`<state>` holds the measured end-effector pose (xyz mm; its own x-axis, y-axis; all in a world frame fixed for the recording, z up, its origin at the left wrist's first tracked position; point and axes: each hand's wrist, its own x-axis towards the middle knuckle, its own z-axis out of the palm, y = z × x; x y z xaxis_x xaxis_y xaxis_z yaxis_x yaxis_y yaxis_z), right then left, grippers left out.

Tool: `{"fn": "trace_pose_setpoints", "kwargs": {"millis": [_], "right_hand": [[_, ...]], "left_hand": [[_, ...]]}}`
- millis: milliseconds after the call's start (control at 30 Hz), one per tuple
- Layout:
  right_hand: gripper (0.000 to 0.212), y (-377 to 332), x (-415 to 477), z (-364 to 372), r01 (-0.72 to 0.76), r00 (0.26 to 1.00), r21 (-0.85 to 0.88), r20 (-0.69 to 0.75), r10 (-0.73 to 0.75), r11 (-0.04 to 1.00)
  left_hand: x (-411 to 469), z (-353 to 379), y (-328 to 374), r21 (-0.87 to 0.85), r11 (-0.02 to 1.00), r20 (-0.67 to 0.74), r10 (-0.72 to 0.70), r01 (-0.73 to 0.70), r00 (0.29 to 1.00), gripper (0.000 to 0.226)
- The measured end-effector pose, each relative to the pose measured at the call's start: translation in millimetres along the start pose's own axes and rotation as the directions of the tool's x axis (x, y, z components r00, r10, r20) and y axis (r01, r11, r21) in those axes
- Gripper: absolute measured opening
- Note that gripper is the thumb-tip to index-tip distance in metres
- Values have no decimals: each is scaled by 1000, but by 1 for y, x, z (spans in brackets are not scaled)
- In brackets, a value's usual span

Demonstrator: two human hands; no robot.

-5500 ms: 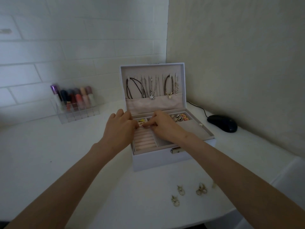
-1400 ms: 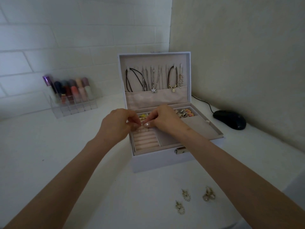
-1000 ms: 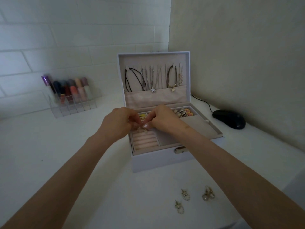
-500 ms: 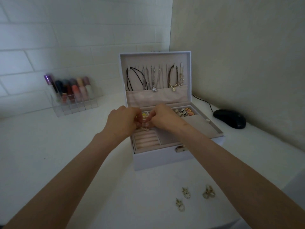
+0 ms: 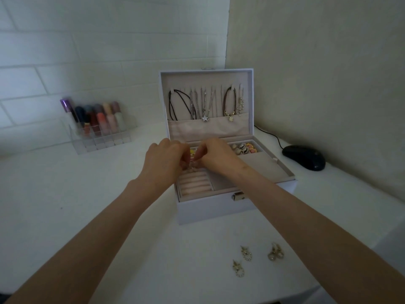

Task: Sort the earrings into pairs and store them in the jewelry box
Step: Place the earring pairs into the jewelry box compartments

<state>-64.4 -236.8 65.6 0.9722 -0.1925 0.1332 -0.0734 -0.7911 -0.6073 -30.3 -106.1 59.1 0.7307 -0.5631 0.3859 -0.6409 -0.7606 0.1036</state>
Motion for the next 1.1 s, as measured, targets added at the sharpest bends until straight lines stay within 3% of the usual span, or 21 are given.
{"fn": "trace_pose_setpoints", "kwargs": {"millis": [200,433,567,867,1000,1100], "right_hand": [[22,15,-11,-10,72,997,159,-41,-66,985],[22,12,-18,-4,227,974,-45,20,-227,973],[21,13,-19,-2,227,974,-118,28,-225,967],[27,15,-28,-13,216,976,56,-38,-214,975],[25,18,-35,-18,238,969,99,-91,-229,966],[23,21,-41,-23,257,962,105,-119,-244,961]], "left_hand": [[-12,-2,-10,-23,997,-155,75,-80,985,9],[-21,4,-11,81,977,-196,211,-198,958,13],[-22,2,-12,127,965,-189,252,-231,949,18],[-26,0,-17,96,971,-212,234,-218,949,7],[-29,0,-15,113,964,-173,259,-242,950,28],[-30,-1,-15,110,967,-169,245,-229,955,20]]}}
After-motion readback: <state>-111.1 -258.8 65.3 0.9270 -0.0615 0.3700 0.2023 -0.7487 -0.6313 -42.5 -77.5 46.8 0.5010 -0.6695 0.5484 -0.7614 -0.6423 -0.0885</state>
